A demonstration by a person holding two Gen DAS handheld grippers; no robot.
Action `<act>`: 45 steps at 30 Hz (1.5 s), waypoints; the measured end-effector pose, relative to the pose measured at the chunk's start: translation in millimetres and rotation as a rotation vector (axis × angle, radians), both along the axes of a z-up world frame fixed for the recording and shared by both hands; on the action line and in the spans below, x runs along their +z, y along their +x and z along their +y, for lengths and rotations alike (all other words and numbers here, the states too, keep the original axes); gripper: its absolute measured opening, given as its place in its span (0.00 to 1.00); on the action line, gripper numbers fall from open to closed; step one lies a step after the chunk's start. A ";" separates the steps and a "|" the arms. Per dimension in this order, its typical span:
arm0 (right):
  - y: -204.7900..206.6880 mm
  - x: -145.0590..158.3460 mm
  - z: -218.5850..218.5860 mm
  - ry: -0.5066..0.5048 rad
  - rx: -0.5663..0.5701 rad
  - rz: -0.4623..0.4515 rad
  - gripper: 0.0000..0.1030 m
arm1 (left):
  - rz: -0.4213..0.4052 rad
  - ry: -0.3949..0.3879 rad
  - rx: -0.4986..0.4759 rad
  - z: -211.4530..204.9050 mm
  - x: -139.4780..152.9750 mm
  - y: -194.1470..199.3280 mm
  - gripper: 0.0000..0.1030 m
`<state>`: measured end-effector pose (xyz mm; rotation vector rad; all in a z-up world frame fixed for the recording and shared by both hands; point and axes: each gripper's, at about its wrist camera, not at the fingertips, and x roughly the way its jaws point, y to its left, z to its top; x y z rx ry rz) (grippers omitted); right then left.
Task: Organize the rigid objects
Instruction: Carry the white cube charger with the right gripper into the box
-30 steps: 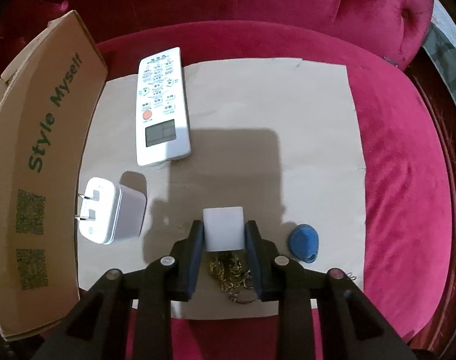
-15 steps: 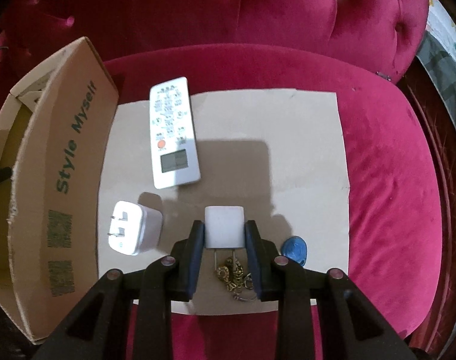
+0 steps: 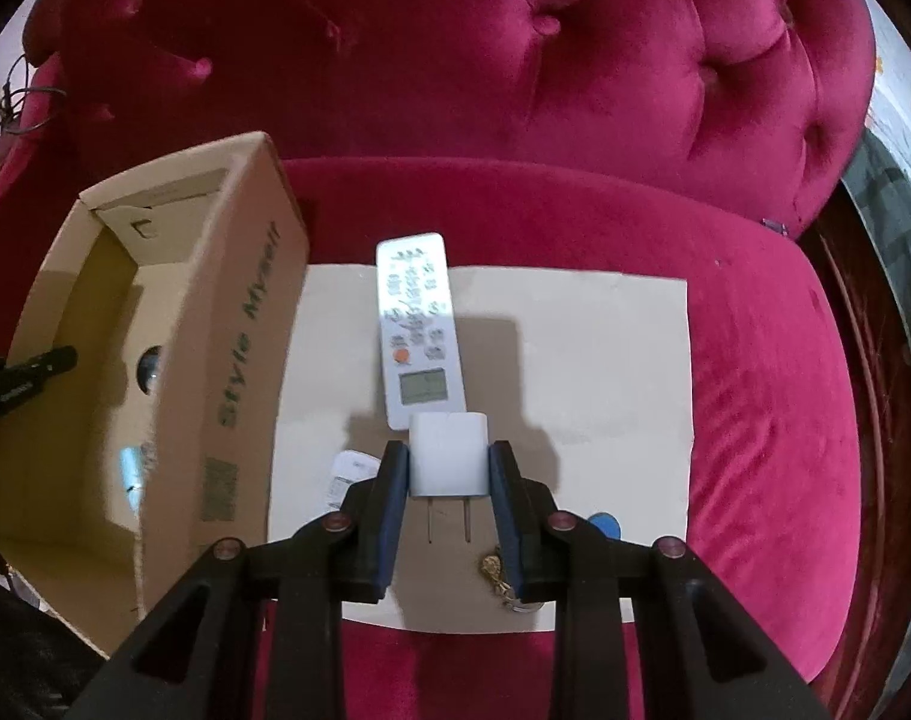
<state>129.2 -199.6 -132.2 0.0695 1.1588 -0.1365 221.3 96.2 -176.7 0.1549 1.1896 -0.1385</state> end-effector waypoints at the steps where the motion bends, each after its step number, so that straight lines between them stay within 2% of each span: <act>1: 0.5 2.5 2.2 0.004 0.006 -0.001 0.28 | 0.000 -0.001 0.000 0.0 0.0 0.0 0.14; 10: 8.7 27.7 33.5 0.002 0.077 -0.040 0.28 | 0.000 0.000 0.000 -0.2 0.0 -0.1 0.14; 24: 30.0 42.1 87.9 0.022 0.194 -0.064 0.28 | 0.001 0.000 0.000 -0.7 0.2 0.4 0.14; 33: 40.6 23.9 133.0 0.046 0.269 -0.027 0.28 | 0.001 0.000 0.001 0.1 0.2 0.6 0.14; 45: 48.9 -17.1 158.7 0.054 0.260 0.057 0.28 | 0.001 0.001 0.000 0.0 -0.1 0.4 0.14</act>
